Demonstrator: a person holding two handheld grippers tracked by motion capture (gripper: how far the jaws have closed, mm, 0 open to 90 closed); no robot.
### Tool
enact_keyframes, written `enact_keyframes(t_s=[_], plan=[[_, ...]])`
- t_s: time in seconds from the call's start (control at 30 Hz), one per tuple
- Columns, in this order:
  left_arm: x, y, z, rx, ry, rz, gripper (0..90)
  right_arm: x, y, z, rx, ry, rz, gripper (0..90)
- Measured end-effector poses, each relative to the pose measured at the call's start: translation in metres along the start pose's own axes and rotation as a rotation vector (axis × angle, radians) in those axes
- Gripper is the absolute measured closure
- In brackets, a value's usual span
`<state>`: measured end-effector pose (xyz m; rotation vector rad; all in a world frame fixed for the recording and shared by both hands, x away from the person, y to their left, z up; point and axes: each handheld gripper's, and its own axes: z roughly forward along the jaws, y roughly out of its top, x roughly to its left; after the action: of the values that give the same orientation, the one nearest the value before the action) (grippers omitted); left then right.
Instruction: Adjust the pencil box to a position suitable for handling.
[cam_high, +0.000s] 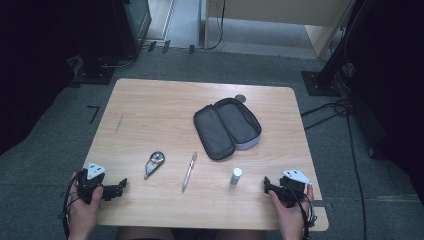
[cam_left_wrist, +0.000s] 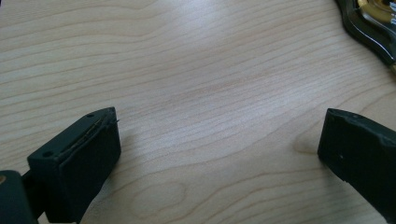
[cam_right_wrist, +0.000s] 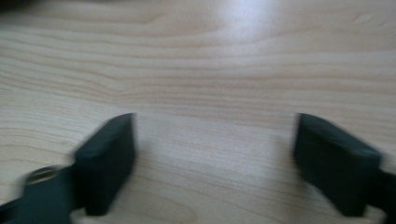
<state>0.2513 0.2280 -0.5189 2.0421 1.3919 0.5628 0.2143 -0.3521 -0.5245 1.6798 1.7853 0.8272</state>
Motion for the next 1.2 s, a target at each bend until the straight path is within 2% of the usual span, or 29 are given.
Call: enact_keyframes(t_s=[0.07, 0.1, 0.3, 0.43, 0.57, 0.63, 0.7, 0.83, 0.87, 0.9, 0.93, 1.2], plan=[[0.0, 0.0, 0.0, 0.0, 0.002, -0.002, 0.0, -0.001, 0.0, -0.002, -0.013, -0.02, -0.003, 19.8], [0.0, 0.0, 0.0, -0.001, 0.006, -0.01, 0.0, -0.003, 0.001, -0.003, -0.024, 0.002, 0.011, 23.3], [0.007, 0.001, -0.005, -0.034, -0.024, -0.061, 0.0, -0.002, 0.008, -0.008, -0.07, 0.016, 0.006, 29.8], [0.008, 0.006, -0.011, -0.04, -0.029, -0.06, 0.0, 0.0, 0.021, -0.011, -0.098, 0.018, -0.022, 38.0], [0.004, 0.011, -0.023, -0.073, -0.071, -0.079, 0.0, 0.002, 0.04, -0.015, -0.139, 0.049, -0.021, 43.9], [0.003, 0.013, -0.026, -0.084, -0.093, -0.1, 0.0, 0.002, 0.046, -0.015, -0.141, 0.054, -0.028, 45.4], [0.0, 0.016, -0.027, -0.09, -0.109, -0.098, 0.0, 0.003, 0.055, -0.015, -0.142, 0.065, -0.037, 48.1], [-0.006, 0.024, -0.028, -0.083, -0.095, -0.076, 0.0, 0.008, 0.075, -0.014, -0.115, 0.111, -0.053, 57.7], [-0.007, 0.026, -0.029, -0.088, -0.096, -0.077, 0.0, 0.011, 0.083, -0.011, -0.112, 0.112, -0.073, 60.4], [-0.008, 0.028, -0.031, -0.092, -0.098, -0.077, 0.0, 0.011, 0.083, -0.011, -0.112, 0.112, -0.073, 60.4], [-0.009, 0.03, -0.031, -0.098, -0.105, -0.08, 0.0, 0.012, 0.091, -0.006, -0.109, 0.113, -0.079, 62.0], [-0.016, 0.042, -0.031, -0.103, -0.12, -0.081, 0.0, 0.011, 0.117, 0.014, -0.066, 0.104, -0.087, 67.0]])
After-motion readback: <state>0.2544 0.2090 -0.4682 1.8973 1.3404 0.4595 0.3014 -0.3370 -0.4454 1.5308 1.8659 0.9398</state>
